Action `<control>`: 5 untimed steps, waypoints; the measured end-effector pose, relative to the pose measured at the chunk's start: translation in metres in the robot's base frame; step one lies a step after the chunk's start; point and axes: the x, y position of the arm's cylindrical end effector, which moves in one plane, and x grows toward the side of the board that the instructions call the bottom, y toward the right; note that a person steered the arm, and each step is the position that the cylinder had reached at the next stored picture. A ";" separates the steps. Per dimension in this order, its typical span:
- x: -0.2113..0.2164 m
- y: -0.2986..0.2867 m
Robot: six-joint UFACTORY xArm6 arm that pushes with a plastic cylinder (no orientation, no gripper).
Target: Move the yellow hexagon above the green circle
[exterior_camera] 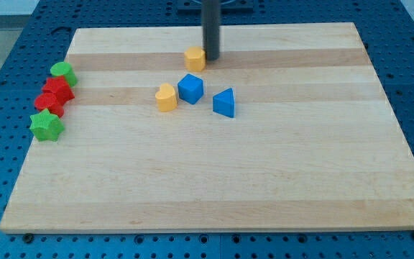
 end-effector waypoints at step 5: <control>0.045 -0.027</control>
